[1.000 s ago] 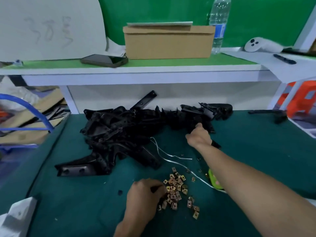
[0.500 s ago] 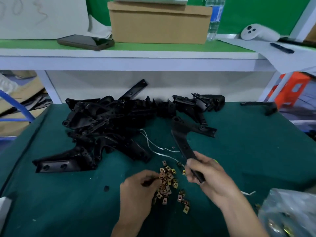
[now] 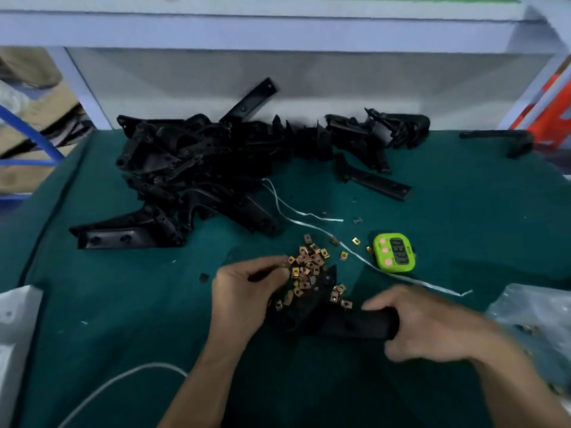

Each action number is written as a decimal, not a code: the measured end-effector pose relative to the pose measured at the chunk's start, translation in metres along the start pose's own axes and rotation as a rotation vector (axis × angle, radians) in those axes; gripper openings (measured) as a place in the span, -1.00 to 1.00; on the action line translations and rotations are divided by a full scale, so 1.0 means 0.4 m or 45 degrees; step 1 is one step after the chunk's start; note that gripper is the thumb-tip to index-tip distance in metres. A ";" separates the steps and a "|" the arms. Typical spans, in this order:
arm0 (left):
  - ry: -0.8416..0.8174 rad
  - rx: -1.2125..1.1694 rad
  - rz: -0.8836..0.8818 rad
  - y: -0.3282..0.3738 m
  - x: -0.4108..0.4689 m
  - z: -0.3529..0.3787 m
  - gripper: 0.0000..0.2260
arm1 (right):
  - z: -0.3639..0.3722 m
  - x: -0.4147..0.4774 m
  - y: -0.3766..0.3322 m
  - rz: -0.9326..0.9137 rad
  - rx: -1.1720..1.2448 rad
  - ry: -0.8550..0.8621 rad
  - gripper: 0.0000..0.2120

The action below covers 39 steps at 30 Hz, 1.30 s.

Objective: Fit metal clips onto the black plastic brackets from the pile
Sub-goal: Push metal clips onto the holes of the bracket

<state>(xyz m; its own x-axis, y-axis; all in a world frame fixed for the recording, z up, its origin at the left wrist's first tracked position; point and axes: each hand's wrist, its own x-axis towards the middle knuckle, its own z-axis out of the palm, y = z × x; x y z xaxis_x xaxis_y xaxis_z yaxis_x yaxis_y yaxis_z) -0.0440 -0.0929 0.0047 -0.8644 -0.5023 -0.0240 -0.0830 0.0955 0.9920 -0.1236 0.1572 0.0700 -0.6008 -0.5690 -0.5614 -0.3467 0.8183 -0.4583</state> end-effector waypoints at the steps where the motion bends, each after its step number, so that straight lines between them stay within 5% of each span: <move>1: -0.040 -0.004 -0.010 0.001 -0.004 -0.004 -0.73 | -0.001 0.004 0.002 0.030 -0.018 0.039 -0.64; 4: -0.111 0.010 -0.004 0.001 -0.020 -0.012 -0.70 | 0.002 0.021 0.024 0.021 0.099 0.277 -0.42; 7: -0.080 0.024 -0.019 -0.008 -0.029 -0.011 -0.65 | 0.036 0.034 0.045 -0.133 0.615 0.545 -0.32; 12: -0.043 0.032 -0.040 -0.015 -0.026 -0.001 -0.65 | 0.138 0.075 0.004 -0.478 1.965 0.662 -0.45; 14: -0.061 -0.003 -0.067 -0.017 -0.028 0.007 -0.68 | 0.170 0.089 -0.041 -0.504 2.260 0.636 -0.58; 20: -0.089 -0.153 -0.109 -0.009 -0.032 0.025 -0.82 | 0.179 0.128 -0.143 -0.289 2.224 0.817 -0.97; 25: -0.091 -0.190 -0.069 -0.006 -0.036 0.016 -0.85 | 0.159 0.148 -0.140 -0.226 2.407 0.934 -0.59; 31: -0.175 -0.205 -0.048 -0.002 -0.040 0.025 -0.73 | 0.169 0.164 -0.136 -0.138 2.247 0.964 -0.73; 39: -0.264 -0.527 -0.217 0.020 -0.046 0.014 -0.84 | 0.162 0.155 -0.135 -0.127 2.092 0.890 -0.58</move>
<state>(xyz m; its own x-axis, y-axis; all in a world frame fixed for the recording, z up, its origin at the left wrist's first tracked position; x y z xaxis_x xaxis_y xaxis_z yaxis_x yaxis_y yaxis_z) -0.0317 -0.0782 0.0122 -0.9395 -0.2958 -0.1726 -0.0639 -0.3438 0.9369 -0.0955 0.0725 0.0150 -0.9393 -0.1126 -0.3242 0.3423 -0.3746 -0.8617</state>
